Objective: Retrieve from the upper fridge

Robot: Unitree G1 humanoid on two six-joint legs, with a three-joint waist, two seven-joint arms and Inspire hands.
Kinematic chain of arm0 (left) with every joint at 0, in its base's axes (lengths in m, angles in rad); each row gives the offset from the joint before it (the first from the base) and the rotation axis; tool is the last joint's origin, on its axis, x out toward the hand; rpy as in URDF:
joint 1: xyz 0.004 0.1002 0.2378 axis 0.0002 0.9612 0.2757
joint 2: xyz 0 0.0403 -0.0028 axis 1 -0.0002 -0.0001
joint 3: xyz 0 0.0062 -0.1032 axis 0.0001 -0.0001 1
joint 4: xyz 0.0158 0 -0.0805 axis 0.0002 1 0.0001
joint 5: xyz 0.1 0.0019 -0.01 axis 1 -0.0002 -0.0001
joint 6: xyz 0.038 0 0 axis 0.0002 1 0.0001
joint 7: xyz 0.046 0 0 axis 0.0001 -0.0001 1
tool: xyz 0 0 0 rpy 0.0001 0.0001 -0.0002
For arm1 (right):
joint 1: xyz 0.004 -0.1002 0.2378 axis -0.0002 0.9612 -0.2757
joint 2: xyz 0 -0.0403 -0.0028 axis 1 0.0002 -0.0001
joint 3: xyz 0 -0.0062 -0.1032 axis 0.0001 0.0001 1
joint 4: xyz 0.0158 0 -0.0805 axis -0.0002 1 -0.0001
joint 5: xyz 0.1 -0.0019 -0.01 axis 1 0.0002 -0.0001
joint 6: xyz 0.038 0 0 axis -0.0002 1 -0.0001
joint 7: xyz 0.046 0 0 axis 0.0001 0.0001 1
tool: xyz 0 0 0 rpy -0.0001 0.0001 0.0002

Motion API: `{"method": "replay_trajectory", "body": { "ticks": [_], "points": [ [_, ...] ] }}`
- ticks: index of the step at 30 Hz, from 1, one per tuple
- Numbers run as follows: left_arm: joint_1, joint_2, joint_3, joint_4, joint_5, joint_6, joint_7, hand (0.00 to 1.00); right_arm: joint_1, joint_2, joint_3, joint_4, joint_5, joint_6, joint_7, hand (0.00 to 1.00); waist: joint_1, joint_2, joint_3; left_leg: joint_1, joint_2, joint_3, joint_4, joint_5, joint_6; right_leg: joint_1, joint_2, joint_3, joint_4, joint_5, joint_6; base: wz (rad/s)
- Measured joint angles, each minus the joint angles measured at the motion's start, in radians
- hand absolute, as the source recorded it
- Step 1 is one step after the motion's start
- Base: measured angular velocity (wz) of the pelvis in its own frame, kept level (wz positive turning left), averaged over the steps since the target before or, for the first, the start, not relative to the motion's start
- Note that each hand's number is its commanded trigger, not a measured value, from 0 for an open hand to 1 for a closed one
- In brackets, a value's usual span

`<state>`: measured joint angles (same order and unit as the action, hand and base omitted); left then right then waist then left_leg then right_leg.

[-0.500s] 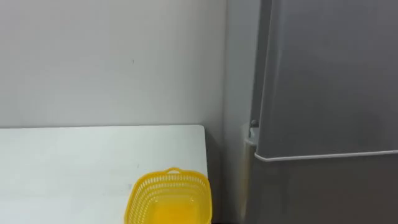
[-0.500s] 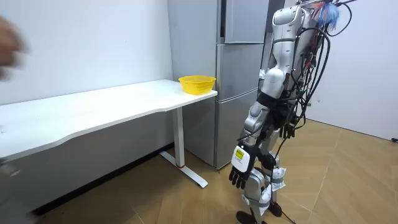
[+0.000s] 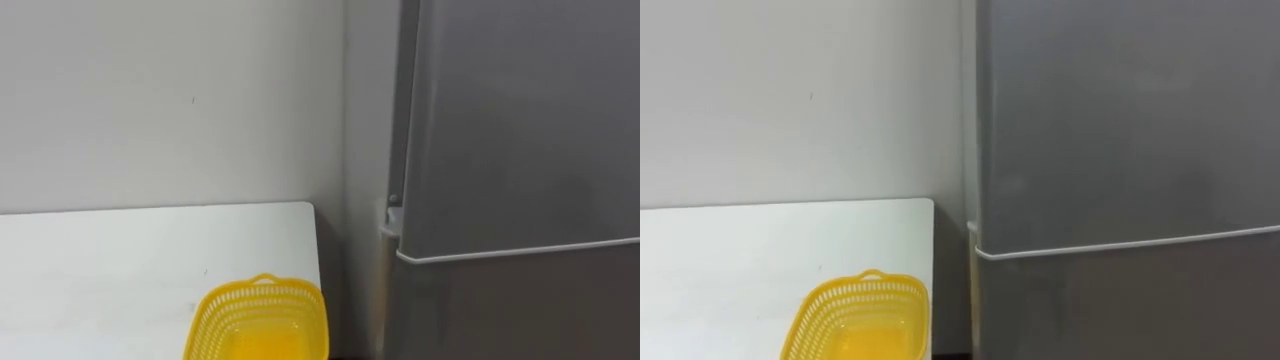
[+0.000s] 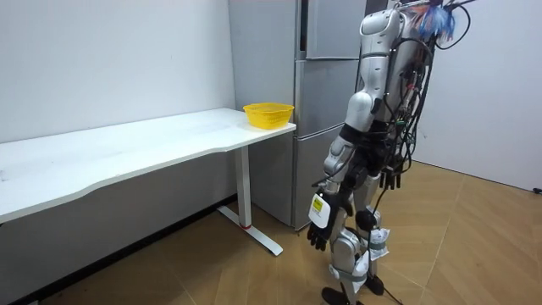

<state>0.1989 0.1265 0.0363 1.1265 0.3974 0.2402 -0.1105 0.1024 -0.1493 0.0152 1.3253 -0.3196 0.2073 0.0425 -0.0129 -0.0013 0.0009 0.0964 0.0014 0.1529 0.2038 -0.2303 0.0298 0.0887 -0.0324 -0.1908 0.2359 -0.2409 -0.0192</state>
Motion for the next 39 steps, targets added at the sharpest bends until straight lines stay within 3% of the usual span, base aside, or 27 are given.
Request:
{"method": "replay_trajectory", "body": {
  "ticks": [6,13,18,20,24,29,31,39],
  "points": [
    [0.012,-0.002,0.026,0.003,-0.028,-0.001,0.020,0.00,0.000,0.000,0.000,0.010,0.000,0.001,-0.008,0.00,-0.006,-0.008,-0.0005,0.000,0.001,-0.003,0.001,0.000,0.000,0.010,0.001,-0.008,-0.018,0.005,0.001,0.03],
    [0.028,-0.009,0.106,-0.007,-0.147,-0.003,0.090,0.00,0.006,0.000,-0.041,0.010,0.016,0.010,-0.014,0.00,-0.009,-0.013,-0.0020,-0.001,-0.006,-0.025,0.001,-0.001,0.001,0.027,-0.004,-0.035,-0.034,0.005,0.005,0.10],
    [0.026,-0.009,0.176,-0.007,-0.273,-0.010,0.184,0.00,0.005,0.001,-0.040,0.007,0.019,0.013,-0.019,0.00,-0.002,-0.009,-0.0042,-0.002,-0.011,-0.047,0.002,-0.001,0.001,0.038,-0.007,-0.058,-0.046,0.005,0.006,0.14],
    [0.026,-0.009,0.239,-0.007,-0.357,-0.021,0.239,0.00,0.002,0.001,-0.044,0.008,0.028,0.013,-0.022,0.00,0.011,-0.008,-0.0048,0.001,-0.013,-0.046,0.002,0.000,0.000,0.041,-0.006,-0.058,-0.046,0.005,0.006,0.00],
    [0.025,-0.008,0.297,-0.037,-0.505,-0.036,0.340,0.00,-0.001,0.000,-0.061,0.006,0.045,0.013,-0.040,0.00,0.023,-0.006,-0.0051,0.001,-0.014,-0.046,0.002,0.000,0.001,0.043,-0.007,-0.059,-0.048,0.005,0.006,0.00],
    [0.001,0.001,0.430,-0.070,-0.762,-0.090,0.477,0.00,-0.006,-0.005,-0.116,0.002,0.080,0.000,-0.069,0.00,0.054,0.013,-0.0097,0.003,-0.013,-0.049,-0.001,-0.001,0.001,0.043,-0.008,-0.059,-0.046,0.006,0.008,0.00],
    [0.001,0.001,0.444,-0.092,-0.826,-0.116,0.523,0.00,-0.004,-0.010,-0.119,0.002,0.081,-0.013,-0.079,0.00,0.063,0.019,-0.0095,0.002,-0.014,-0.050,-0.003,-0.001,0.001,0.041,-0.008,-0.059,-0.046,0.006,0.009,0.00],
    [0.018,-0.002,0.491,-0.337,-0.918,-0.205,0.733,0.00,-0.008,-0.015,-0.157,-0.009,0.083,-0.049,-0.087,0.00,0.075,0.021,-0.0104,-0.016,-0.025,-0.078,0.002,0.000,0.002,0.039,-0.011,-0.086,-0.048,0.007,0.010,0.09]
  ]
}}
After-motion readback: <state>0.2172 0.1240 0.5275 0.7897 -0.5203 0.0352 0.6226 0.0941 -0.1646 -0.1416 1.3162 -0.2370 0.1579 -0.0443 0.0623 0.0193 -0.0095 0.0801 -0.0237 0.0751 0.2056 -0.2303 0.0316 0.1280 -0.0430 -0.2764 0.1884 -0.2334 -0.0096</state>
